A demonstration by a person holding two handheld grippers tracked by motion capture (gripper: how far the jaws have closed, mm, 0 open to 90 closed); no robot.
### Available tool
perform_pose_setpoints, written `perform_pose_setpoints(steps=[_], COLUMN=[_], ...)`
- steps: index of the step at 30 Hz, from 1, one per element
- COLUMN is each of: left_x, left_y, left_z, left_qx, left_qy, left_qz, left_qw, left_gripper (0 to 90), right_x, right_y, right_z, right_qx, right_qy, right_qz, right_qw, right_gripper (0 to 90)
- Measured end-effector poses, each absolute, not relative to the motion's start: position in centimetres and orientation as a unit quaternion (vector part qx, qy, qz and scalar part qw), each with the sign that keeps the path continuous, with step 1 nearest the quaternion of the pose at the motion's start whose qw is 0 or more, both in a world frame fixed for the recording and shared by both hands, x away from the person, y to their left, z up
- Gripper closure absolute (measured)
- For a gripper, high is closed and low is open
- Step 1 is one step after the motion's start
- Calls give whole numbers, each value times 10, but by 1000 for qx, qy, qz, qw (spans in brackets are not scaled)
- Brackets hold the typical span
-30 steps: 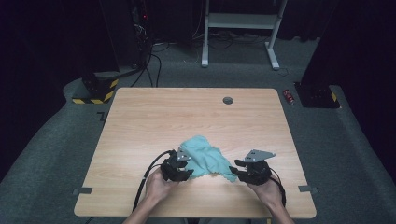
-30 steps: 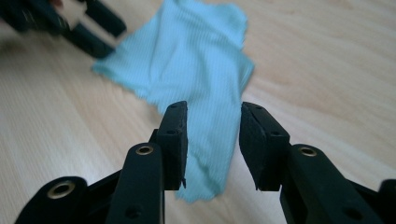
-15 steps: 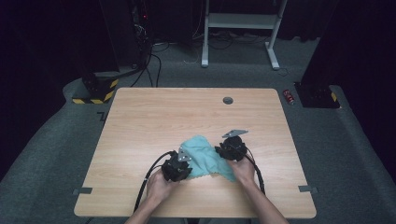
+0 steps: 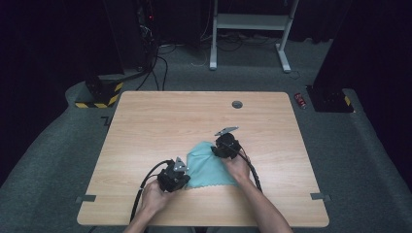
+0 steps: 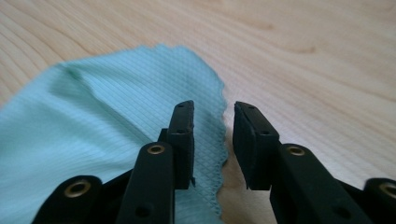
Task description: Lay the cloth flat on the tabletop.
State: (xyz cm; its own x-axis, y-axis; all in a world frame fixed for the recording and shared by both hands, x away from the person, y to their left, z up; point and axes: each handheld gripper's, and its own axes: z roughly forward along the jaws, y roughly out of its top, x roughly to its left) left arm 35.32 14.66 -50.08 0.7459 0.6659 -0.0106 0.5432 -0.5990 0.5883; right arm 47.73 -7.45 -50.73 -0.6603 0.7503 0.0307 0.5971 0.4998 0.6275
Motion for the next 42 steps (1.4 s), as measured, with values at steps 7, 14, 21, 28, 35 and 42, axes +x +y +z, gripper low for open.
perform_pose_setpoints(steps=[7,14,21,28,35,42], left_x=[353,356,362,396,443,475], left_y=[156,157,157,148,119,94], left_z=[-500,-502,-497,-481,-479,-493], left_qx=[889,889,885,852,846,847], left_qy=[340,344,350,394,412,426], left_qz=[101,87,83,125,136,117], left_qw=[291,290,296,321,309,296], left_gripper=[864,845,792,602,495,520], right_x=[478,486,490,464,430,416], right_y=[-62,-67,-70,-94,-128,-133], right_z=[-504,-474,-468,-471,-476,-493], right_qx=[363,370,371,379,385,367], right_qy=[877,855,852,847,841,856], right_qz=[280,317,330,343,360,350], right_qw=[142,179,168,146,123,100], right_gripper=[900,900,821,672,621,682])
